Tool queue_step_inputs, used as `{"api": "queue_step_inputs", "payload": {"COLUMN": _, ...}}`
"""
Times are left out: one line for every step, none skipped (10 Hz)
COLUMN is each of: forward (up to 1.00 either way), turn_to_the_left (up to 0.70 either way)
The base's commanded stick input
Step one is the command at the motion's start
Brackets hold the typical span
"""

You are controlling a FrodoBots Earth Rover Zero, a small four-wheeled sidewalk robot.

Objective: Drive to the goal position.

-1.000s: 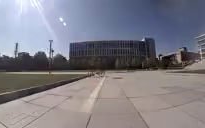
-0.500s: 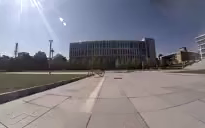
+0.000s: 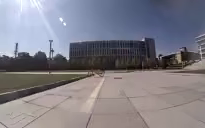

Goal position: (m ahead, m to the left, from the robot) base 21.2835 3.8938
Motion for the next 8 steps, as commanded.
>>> {"api": "queue_step_inputs", "payload": {"forward": 0.06, "turn_to_the_left": 0.0}}
{"api": "queue_step_inputs", "payload": {"forward": 0.06, "turn_to_the_left": 0.0}}
{"api": "queue_step_inputs", "payload": {"forward": 0.06, "turn_to_the_left": 0.0}}
{"api": "queue_step_inputs", "payload": {"forward": 0.06, "turn_to_the_left": 0.0}}
{"api": "queue_step_inputs", "payload": {"forward": 0.06, "turn_to_the_left": 0.0}}
{"api": "queue_step_inputs", "payload": {"forward": 0.06, "turn_to_the_left": 0.0}}
{"api": "queue_step_inputs", "payload": {"forward": 0.06, "turn_to_the_left": 0.0}}
{"api": "queue_step_inputs", "payload": {"forward": 0.06, "turn_to_the_left": 0.0}}
